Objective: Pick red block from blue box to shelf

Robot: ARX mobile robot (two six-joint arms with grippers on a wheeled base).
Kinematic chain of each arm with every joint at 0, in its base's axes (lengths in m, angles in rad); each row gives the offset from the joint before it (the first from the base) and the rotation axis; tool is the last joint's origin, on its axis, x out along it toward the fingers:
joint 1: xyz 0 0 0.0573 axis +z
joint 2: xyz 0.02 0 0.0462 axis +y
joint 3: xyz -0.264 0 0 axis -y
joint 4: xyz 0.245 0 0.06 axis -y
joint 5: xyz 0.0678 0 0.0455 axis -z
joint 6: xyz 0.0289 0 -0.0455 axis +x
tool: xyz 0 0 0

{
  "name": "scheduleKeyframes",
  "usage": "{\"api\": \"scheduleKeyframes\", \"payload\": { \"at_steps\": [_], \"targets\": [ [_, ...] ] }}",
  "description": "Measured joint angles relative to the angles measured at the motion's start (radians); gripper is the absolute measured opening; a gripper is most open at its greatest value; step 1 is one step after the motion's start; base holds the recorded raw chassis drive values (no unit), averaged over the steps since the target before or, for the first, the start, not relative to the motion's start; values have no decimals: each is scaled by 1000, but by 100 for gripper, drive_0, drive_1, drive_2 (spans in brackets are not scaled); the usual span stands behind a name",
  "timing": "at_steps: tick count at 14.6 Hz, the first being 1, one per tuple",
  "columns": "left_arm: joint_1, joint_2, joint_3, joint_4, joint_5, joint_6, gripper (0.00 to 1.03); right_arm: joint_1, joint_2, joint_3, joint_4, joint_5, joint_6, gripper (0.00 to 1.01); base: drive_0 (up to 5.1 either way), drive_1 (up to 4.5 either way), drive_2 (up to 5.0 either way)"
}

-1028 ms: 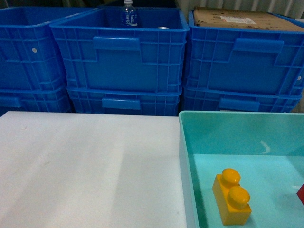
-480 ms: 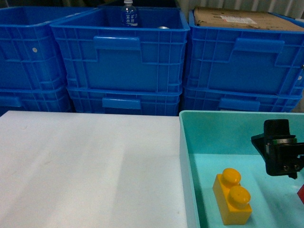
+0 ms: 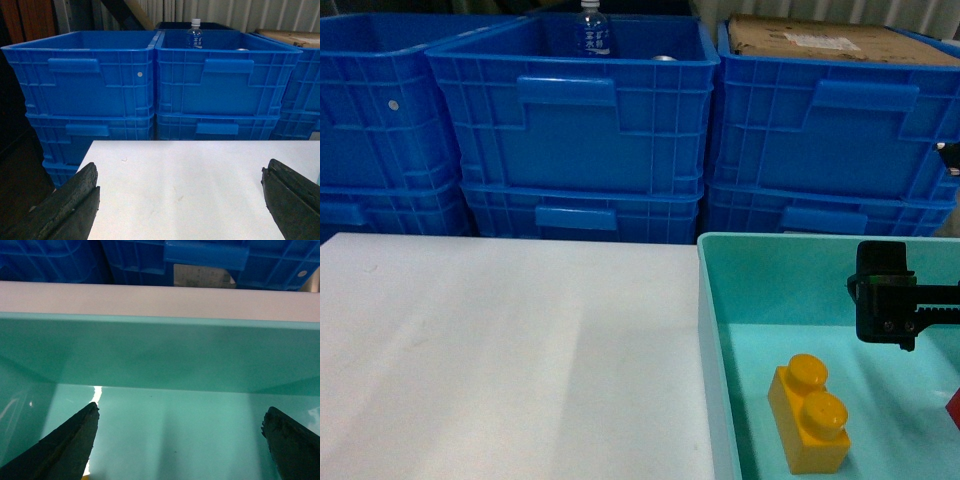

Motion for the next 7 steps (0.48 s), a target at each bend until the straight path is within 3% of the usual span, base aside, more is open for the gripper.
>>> {"api": "scheduleKeyframes", "payload": {
  "at_steps": [7],
  "targets": [
    [0, 0, 0, 0, 0, 0, 98, -50, -11, -23, 16, 6, -10, 98, 0, 0, 0]
  ]
}}
